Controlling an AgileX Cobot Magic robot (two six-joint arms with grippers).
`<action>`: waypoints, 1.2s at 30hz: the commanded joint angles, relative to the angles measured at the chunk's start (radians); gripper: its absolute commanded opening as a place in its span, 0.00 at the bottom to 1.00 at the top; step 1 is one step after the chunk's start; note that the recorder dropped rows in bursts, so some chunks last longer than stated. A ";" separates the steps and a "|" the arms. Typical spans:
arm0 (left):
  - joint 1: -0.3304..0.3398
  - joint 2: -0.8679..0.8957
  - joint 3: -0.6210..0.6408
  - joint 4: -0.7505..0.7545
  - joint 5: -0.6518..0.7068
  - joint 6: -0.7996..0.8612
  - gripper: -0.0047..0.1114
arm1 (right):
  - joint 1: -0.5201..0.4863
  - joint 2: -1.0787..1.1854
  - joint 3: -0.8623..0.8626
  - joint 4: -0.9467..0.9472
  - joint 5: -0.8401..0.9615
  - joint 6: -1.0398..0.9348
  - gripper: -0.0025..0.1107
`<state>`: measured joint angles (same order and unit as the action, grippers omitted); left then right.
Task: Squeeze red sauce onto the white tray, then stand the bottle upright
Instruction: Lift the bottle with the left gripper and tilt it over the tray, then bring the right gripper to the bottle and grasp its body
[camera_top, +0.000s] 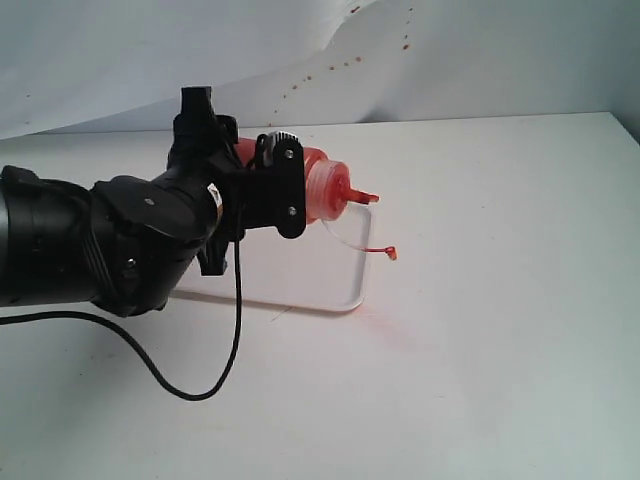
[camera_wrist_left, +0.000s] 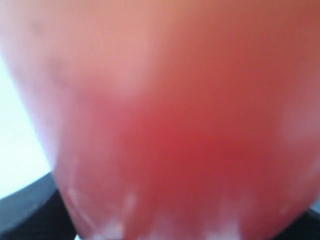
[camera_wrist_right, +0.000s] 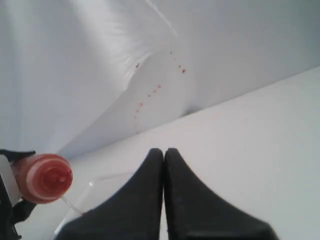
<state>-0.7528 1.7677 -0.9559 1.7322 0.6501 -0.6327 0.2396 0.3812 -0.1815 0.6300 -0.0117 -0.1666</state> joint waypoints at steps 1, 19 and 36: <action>-0.003 -0.020 -0.002 0.012 0.071 0.069 0.04 | 0.123 0.377 -0.130 -0.003 -0.053 -0.068 0.02; -0.003 -0.020 -0.002 0.012 0.216 0.484 0.04 | 0.285 1.212 -0.647 -0.779 -0.169 -0.172 0.83; -0.078 -0.022 -0.002 0.002 0.200 0.485 0.04 | 0.404 1.351 -0.647 -0.990 -0.424 -0.170 0.85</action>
<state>-0.8150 1.7659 -0.9559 1.7139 0.8240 -0.1378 0.6394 1.7250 -0.8215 -0.3490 -0.3885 -0.3337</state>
